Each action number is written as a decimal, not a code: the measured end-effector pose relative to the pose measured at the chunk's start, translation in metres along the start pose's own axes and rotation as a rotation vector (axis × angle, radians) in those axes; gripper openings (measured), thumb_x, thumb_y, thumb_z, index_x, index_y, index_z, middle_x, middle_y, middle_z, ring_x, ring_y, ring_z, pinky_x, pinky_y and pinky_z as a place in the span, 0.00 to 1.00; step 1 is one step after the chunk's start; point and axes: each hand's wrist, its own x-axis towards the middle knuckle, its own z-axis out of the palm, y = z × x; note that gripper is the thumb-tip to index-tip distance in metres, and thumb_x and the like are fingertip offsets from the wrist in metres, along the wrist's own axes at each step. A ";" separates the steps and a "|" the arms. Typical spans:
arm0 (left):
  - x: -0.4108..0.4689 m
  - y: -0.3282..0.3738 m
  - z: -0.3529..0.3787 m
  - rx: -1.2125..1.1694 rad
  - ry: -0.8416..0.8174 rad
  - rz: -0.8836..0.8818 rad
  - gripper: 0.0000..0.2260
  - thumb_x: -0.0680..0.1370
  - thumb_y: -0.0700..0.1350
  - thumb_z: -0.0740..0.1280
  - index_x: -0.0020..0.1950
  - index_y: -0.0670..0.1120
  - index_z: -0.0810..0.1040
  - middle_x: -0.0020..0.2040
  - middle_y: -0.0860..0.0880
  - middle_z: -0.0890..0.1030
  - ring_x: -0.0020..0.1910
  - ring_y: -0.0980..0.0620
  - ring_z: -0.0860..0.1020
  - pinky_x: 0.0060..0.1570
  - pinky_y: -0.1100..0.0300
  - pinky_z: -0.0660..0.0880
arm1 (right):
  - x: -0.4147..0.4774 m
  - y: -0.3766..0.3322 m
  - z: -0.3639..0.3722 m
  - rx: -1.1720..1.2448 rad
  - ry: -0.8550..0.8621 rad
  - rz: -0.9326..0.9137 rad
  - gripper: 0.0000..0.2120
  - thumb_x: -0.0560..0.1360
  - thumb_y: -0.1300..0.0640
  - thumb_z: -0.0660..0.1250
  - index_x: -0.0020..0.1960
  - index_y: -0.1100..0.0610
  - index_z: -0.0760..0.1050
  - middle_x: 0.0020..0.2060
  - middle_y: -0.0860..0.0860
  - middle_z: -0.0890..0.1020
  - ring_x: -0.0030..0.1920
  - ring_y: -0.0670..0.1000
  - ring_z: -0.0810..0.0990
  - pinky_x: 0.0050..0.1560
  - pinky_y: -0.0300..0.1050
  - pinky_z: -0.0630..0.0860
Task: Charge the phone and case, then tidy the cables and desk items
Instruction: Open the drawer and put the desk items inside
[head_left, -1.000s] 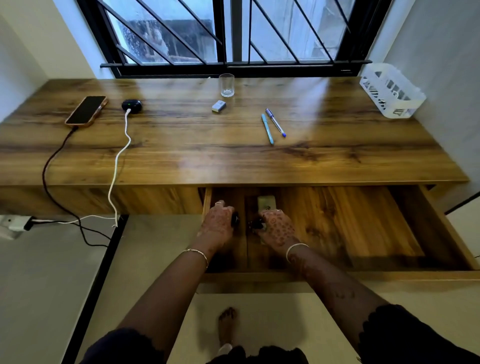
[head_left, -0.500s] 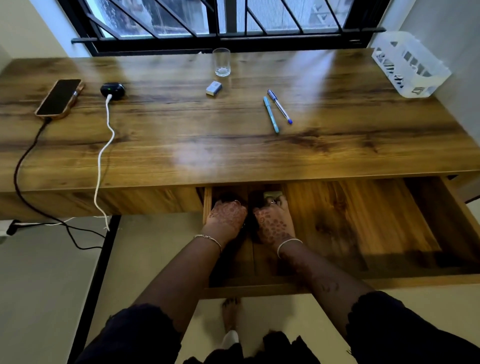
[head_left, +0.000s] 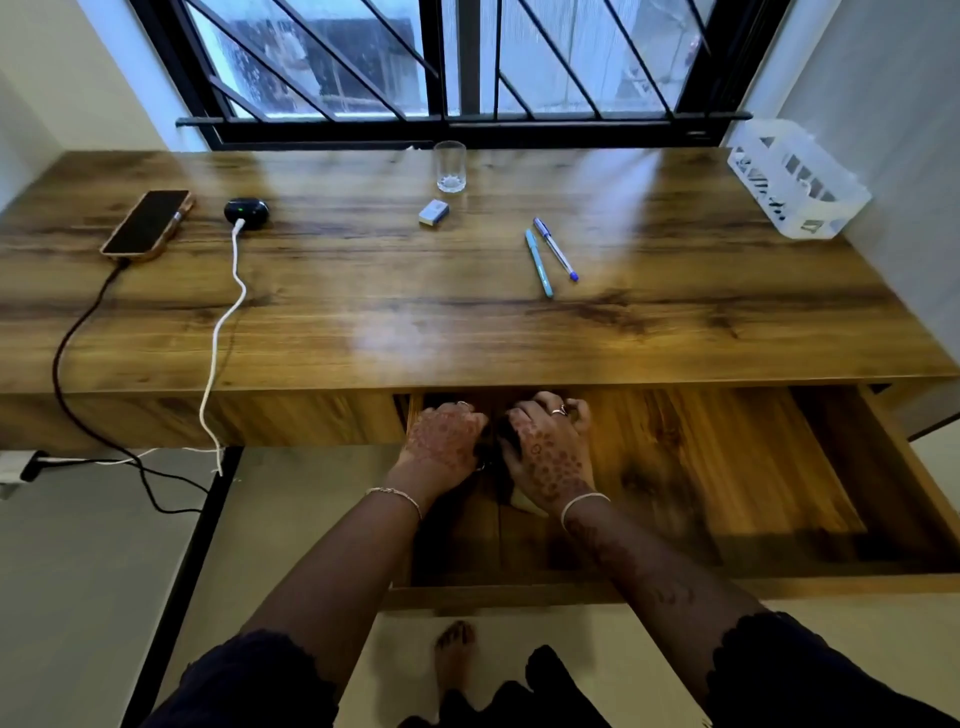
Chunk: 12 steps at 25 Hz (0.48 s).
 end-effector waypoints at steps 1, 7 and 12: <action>-0.004 -0.001 -0.006 -0.056 0.107 -0.017 0.10 0.75 0.51 0.64 0.53 0.48 0.78 0.52 0.48 0.80 0.53 0.46 0.78 0.51 0.53 0.74 | 0.002 0.001 -0.002 -0.015 0.073 -0.027 0.17 0.77 0.47 0.58 0.61 0.53 0.74 0.62 0.51 0.76 0.65 0.54 0.70 0.67 0.54 0.60; 0.002 -0.015 -0.045 -0.411 0.472 -0.292 0.08 0.76 0.53 0.65 0.47 0.50 0.79 0.43 0.51 0.82 0.43 0.51 0.81 0.40 0.60 0.76 | 0.035 -0.006 -0.042 0.000 0.428 -0.148 0.14 0.72 0.48 0.62 0.55 0.53 0.73 0.54 0.51 0.75 0.53 0.52 0.75 0.53 0.45 0.72; 0.042 -0.053 -0.058 -0.637 0.462 -0.329 0.13 0.74 0.46 0.69 0.58 0.48 0.77 0.52 0.49 0.79 0.52 0.51 0.77 0.52 0.60 0.74 | 0.085 -0.011 -0.050 0.011 0.296 -0.069 0.22 0.73 0.50 0.61 0.66 0.52 0.67 0.65 0.51 0.69 0.64 0.52 0.69 0.65 0.45 0.67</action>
